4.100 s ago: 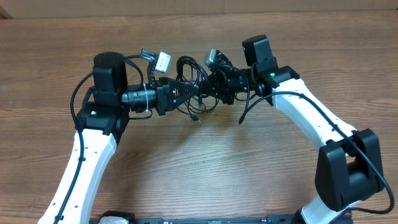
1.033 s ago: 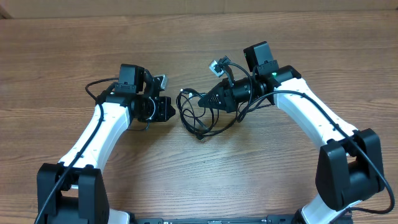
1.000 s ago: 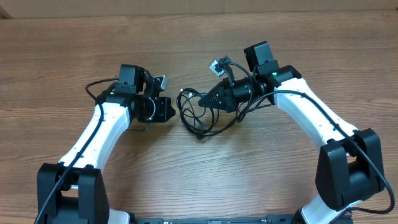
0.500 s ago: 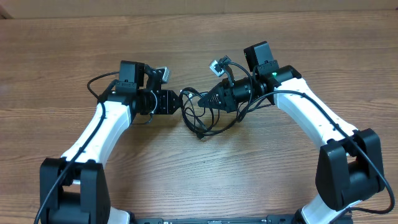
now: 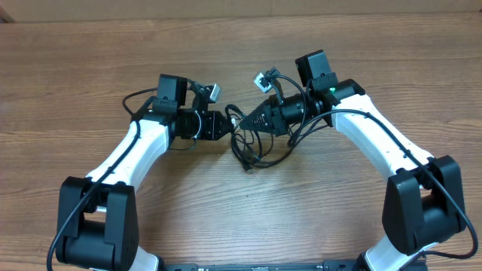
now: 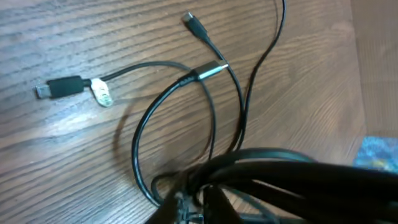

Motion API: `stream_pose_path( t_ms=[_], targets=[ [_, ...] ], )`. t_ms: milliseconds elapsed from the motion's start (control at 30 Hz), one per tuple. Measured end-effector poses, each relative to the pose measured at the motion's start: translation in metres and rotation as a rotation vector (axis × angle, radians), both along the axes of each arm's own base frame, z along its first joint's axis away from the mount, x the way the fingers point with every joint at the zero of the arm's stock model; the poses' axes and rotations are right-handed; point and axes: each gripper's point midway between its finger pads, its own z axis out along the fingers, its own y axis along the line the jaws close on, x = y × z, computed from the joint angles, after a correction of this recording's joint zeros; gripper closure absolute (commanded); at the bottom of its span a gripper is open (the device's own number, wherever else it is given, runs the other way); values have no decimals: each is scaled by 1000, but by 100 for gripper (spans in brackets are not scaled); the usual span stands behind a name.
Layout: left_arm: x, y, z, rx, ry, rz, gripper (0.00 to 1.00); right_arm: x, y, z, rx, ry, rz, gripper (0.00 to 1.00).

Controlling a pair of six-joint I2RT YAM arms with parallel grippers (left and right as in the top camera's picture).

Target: Untangle cables

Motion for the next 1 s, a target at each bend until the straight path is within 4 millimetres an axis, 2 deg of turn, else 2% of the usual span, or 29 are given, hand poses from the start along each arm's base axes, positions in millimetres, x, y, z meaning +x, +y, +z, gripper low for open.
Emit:
stream_pose_path(
  t_ms=[267,367,467,567,667,867,1000],
  targets=[
    [-20,5,-11,33,112,4,96,0,0,0,-1,0,-1,96],
    [-25,16,-21,102,144,31,96,2,-1,-2,-14,1,-11,96],
    [-22,30,-25,134,160,70,96,12,-5,-14,-98,49,-92,96],
    [-15,44,-19,78,163,103,96,32,-21,-40,-278,154,-293,96],
    [-10,46,-5,-7,155,103,96,45,-43,-64,-438,262,-500,96],
    [-7,45,10,-111,152,92,96,52,-76,-87,-610,367,-739,96],
    [-7,43,13,-131,150,84,96,53,-86,-92,-658,383,-799,96]
  ],
)
